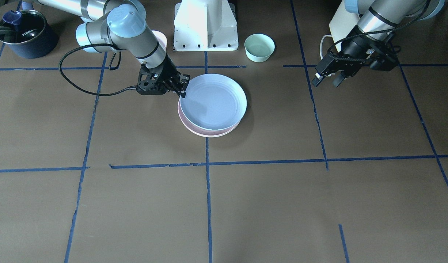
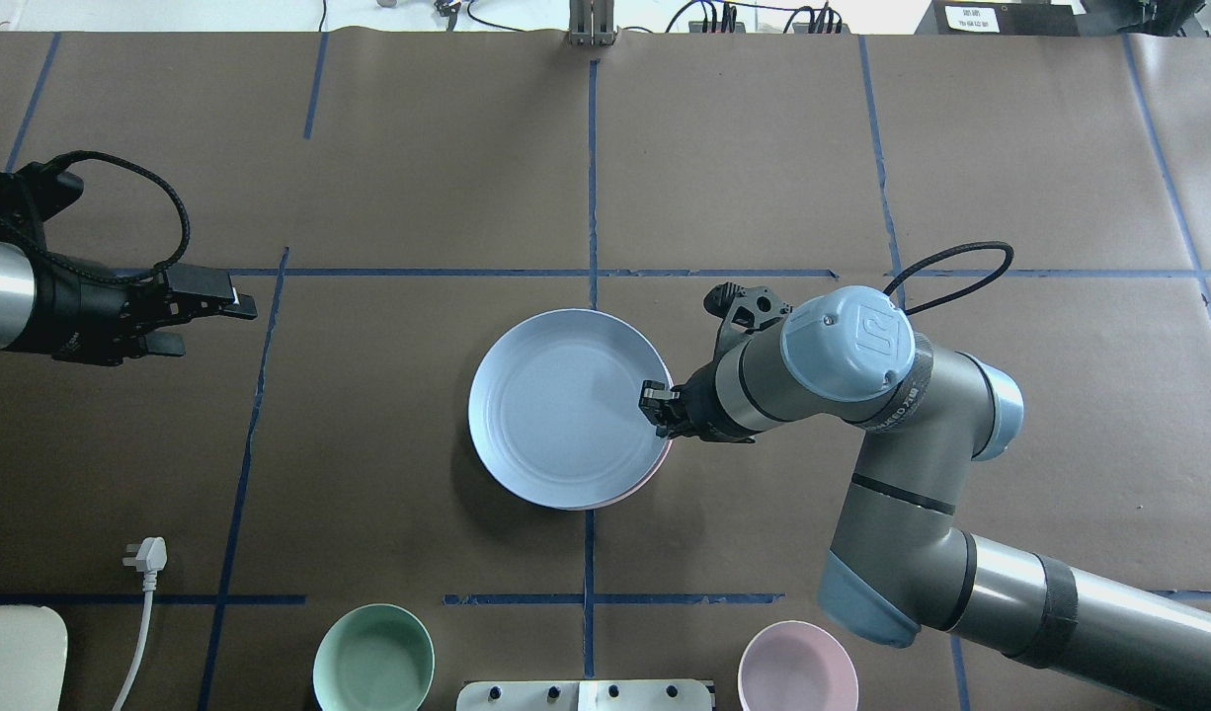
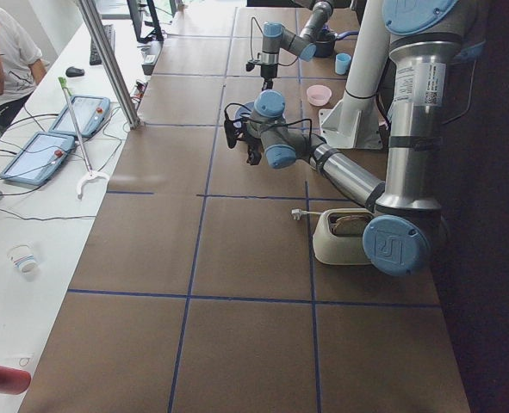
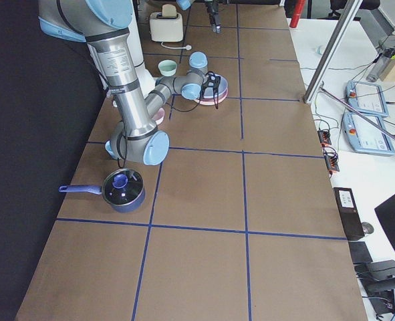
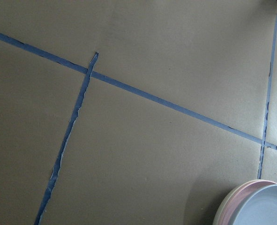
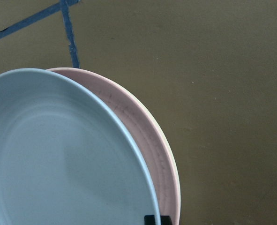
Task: Stack three plates with pink and blue
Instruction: 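Open the right gripper and withdraw the right arm from the stack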
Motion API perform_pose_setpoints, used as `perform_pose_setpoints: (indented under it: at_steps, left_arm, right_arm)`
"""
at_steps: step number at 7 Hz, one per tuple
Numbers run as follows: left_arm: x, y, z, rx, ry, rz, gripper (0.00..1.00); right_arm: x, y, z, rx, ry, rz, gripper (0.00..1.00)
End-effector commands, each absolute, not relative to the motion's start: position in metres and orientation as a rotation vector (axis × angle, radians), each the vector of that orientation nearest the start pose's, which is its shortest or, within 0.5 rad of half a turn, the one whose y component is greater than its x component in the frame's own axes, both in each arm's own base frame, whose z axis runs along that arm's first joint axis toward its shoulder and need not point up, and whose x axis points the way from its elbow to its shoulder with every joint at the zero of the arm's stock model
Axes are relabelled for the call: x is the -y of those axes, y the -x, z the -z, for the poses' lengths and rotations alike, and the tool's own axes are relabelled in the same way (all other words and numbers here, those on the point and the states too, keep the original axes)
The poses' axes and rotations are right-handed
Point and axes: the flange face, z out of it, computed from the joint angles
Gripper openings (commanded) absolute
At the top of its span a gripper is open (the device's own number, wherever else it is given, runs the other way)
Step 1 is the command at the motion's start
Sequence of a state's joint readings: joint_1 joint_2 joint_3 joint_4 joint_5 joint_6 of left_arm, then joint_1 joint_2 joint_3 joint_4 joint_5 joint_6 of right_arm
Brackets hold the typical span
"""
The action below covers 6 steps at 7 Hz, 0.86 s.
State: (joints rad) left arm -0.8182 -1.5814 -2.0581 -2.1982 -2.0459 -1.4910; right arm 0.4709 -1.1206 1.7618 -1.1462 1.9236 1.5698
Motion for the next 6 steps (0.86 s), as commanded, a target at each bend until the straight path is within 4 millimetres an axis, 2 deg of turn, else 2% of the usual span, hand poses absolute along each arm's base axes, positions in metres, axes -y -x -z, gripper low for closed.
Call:
perform_pose_setpoints:
  at_steps: [1, 2, 3, 4, 6]
  left_arm:
    - [0.404, -0.258, -0.35, -1.179, -0.099, 0.387, 1.0]
    - [0.404, -0.258, -0.356, -1.169, -0.089, 0.388, 1.0]
    - [0.402, -0.256, -0.371, -1.138, -0.098, 0.36, 1.0]
    - [0.388, -0.241, -0.408, -1.061, -0.143, 0.242, 1.0]
    - [0.382, -0.186, -0.46, -0.961, -0.2, 0.107, 1.0]
  right_arm:
    - [0.374, 0.516, -0.272, 1.094, 0.066, -0.236, 0.84]
    - [0.377, 0.511, -0.27, 1.099, 0.057, -0.242, 1.0]
    - [0.392, 0.491, -0.27, 1.108, 0.047, -0.262, 1.0]
    - [0.403, 0.444, -0.292, 1.099, 0.055, -0.291, 1.0]
    - [0.461, 0.323, -0.348, 1.078, 0.051, -0.276, 1.0]
